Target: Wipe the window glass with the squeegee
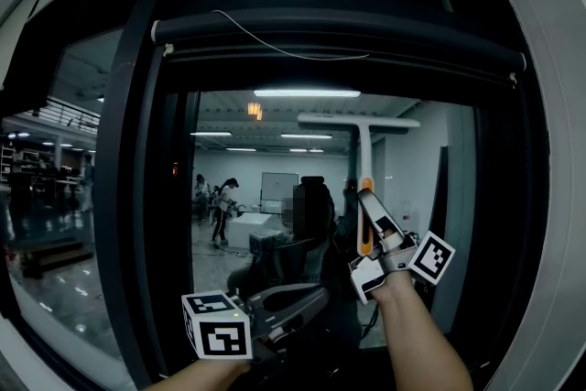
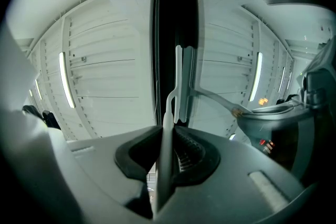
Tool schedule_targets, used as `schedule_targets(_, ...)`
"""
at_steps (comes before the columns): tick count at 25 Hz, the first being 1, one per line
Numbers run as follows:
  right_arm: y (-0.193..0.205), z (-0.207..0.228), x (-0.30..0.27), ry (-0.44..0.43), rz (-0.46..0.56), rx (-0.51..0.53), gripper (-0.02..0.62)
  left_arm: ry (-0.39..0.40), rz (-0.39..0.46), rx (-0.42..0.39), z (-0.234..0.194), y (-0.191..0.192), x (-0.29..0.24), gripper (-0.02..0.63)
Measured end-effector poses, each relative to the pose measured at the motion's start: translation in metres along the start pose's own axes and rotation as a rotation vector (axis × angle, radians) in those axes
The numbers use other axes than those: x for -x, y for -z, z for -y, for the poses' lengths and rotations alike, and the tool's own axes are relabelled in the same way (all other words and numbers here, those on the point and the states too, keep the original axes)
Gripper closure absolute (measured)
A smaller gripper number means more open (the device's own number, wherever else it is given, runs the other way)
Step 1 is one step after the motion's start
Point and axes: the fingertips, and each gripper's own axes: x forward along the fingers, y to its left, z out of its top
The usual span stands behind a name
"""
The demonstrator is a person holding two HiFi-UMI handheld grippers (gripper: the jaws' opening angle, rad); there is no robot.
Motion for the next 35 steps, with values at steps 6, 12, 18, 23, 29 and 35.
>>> schedule_targets(6, 0.009, 0.002, 0.011, 0.007, -0.006, -0.003, 0.525, 0.0, -0.007, -0.01, 0.008, 0.01, 0.003, 0.606)
schedule_targets(12, 0.017, 0.001, 0.022, 0.014, -0.011, -0.01, 0.525, -0.003, -0.005, 0.004, 0.014, 0.018, 0.004, 0.606)
schedule_targets(18, 0.027, 0.003, 0.036, 0.028, -0.013, -0.019, 0.522, -0.013, -0.013, 0.02, 0.02, 0.03, 0.008, 0.606)
schedule_targets(23, 0.035, 0.001, 0.048, 0.04, -0.013, -0.028, 0.522, -0.019, -0.021, 0.029, 0.027, 0.039, 0.011, 0.606)
schedule_targets(29, 0.044, 0.0, 0.063, 0.055, -0.012, -0.048, 0.522, -0.02, -0.031, 0.035, 0.036, 0.047, 0.01, 0.606)
schedule_targets(35, 0.053, 0.0, 0.08, 0.078, -0.018, -0.055, 0.522, -0.025, -0.034, 0.054, 0.042, 0.059, 0.014, 0.606)
